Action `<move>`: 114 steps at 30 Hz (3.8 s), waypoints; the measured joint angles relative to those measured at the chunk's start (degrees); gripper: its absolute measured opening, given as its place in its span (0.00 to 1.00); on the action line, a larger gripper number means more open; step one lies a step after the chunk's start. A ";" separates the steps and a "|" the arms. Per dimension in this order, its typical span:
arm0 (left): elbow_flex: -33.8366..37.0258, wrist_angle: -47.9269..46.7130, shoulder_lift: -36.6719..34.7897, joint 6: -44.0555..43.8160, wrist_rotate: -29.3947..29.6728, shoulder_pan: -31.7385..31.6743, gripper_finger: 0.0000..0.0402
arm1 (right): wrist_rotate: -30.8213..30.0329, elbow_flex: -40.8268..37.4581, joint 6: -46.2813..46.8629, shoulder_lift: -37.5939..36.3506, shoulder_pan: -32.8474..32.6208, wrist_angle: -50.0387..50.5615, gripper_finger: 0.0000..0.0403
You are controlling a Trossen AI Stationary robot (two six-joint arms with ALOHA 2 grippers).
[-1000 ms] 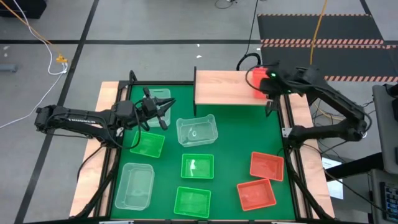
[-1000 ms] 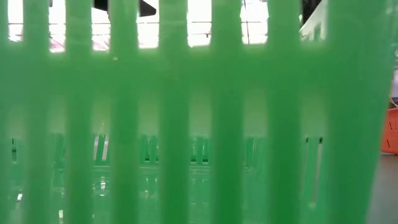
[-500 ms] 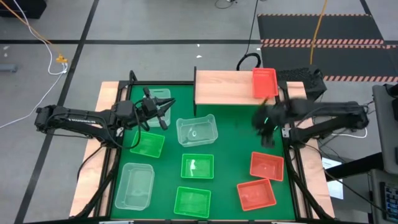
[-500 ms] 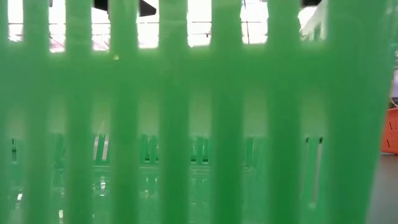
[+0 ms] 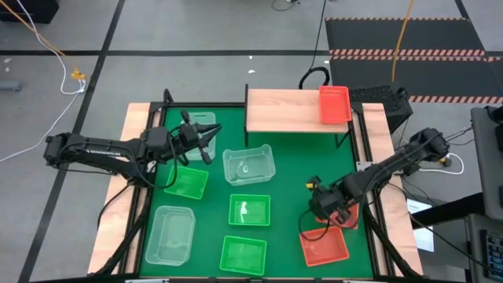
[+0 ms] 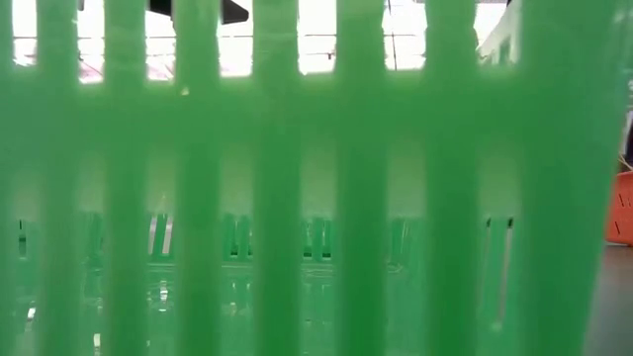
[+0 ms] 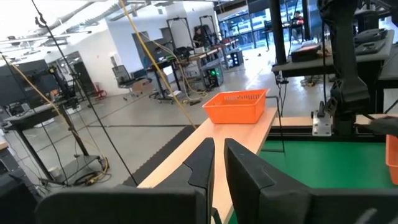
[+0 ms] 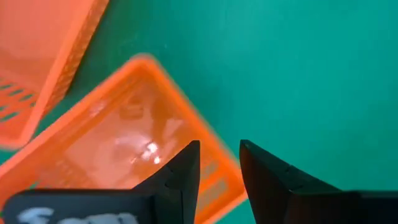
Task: Stack baskets on shelf by color
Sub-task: Adjust the orange bin on the shelf
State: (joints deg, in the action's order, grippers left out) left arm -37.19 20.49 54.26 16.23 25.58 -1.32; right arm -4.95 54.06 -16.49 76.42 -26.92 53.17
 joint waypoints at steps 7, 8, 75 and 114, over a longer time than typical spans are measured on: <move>0.00 -0.61 0.00 0.02 0.00 0.00 0.10 | 0.75 0.09 -5.63 2.97 -0.22 -0.45 0.26; 0.00 -0.92 0.00 0.04 -0.01 0.00 0.10 | 0.85 0.09 -5.71 3.16 -0.22 0.49 0.26; 0.02 6.11 7.59 -10.77 -7.94 0.07 0.11 | -8.78 -2.03 48.89 -8.76 -9.73 -15.85 0.21; -44.57 -15.06 54.90 1.13 -25.87 7.19 0.36 | -22.35 -4.09 52.29 -24.96 -2.89 -10.02 0.21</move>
State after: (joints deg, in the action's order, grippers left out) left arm -81.76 5.43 109.16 17.35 -0.29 5.87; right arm -27.30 49.98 35.81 51.46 -29.80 43.15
